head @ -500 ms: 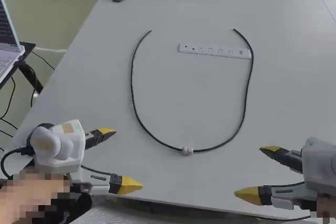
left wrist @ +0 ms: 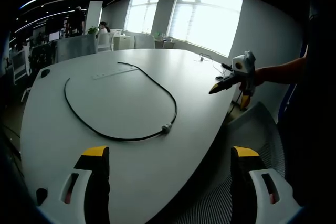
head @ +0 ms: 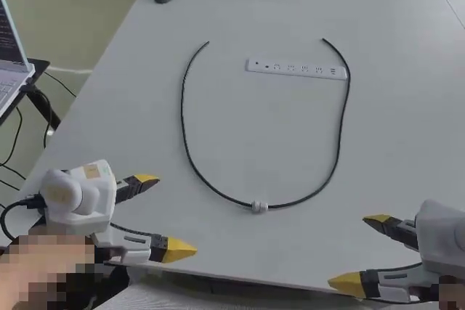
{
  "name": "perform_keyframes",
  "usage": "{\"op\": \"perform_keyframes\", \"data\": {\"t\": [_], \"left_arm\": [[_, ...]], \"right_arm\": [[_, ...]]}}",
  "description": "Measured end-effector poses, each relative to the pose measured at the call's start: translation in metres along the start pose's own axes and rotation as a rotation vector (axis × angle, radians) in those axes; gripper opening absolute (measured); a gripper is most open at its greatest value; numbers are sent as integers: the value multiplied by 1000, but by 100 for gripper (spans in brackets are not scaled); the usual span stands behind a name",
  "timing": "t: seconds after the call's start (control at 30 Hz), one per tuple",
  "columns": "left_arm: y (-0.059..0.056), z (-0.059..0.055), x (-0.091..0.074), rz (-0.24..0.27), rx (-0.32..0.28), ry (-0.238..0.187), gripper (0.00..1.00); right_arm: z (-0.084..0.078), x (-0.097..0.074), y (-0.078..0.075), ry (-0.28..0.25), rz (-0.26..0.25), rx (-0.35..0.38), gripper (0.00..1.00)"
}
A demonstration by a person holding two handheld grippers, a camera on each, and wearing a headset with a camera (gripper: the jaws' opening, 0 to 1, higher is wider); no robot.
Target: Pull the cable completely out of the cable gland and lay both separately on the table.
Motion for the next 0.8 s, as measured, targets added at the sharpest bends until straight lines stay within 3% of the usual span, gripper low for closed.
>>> {"op": "perform_keyframes", "data": {"t": [0.6,0.8], "left_arm": [[1,1,-1,15,7,2,97],[1,1,2,1,15,17,97]], "right_arm": [[-1,1,0,-3,6,3,94],[9,4,2,-17,4,-12,94]]}}
Point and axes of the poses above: the centre of the closed fingertips' face, and the gripper's own axes: x roughly forward along the fingers, y roughly to its left, z roughly out of its top, the point moved 7 cm from there along -x, roughly backward along the fingers, and after that the axes turned 10 degrees about -z, right-handed, at the moved point
